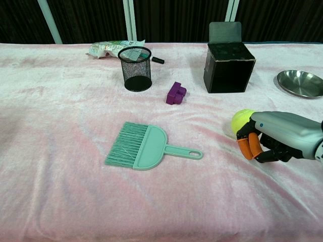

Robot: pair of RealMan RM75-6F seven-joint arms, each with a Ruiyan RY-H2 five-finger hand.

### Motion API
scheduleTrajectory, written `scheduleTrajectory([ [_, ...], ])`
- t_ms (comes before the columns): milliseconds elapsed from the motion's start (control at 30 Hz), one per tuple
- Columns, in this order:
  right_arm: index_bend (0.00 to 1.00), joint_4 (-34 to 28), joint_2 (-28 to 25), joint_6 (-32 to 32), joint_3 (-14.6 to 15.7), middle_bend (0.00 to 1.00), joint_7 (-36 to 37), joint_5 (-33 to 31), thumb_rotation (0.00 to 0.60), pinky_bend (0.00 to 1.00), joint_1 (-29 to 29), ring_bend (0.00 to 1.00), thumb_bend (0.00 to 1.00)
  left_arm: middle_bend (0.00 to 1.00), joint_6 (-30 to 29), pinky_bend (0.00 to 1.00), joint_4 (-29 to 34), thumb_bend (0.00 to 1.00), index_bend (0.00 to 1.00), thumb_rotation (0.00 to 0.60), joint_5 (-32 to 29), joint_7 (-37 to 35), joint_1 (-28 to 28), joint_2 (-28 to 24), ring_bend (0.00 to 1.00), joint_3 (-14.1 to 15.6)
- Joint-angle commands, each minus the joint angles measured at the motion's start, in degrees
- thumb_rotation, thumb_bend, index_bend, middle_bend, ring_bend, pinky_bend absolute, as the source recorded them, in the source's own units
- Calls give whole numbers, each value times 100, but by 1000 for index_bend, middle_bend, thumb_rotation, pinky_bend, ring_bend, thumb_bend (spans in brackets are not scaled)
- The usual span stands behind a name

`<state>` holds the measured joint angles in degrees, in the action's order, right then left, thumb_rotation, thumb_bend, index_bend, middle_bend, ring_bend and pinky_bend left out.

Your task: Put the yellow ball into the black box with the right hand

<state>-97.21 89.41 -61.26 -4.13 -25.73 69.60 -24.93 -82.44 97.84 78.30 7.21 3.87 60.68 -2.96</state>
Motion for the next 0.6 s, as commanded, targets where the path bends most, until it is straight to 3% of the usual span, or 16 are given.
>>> scheduleTrajectory([
  [33, 1000, 7, 7, 3, -3, 891, 3, -29, 600, 1000, -17, 983, 847, 70, 1, 0, -1, 428, 158, 600, 1, -5, 1, 0, 40, 0],
  [600, 1000, 35, 32, 1, 18, 891, 15, -119, 600, 1000, -110, 983, 846, 70, 7, 0, -11, 428, 158, 600, -10, 13, 6, -1, 40, -3],
])
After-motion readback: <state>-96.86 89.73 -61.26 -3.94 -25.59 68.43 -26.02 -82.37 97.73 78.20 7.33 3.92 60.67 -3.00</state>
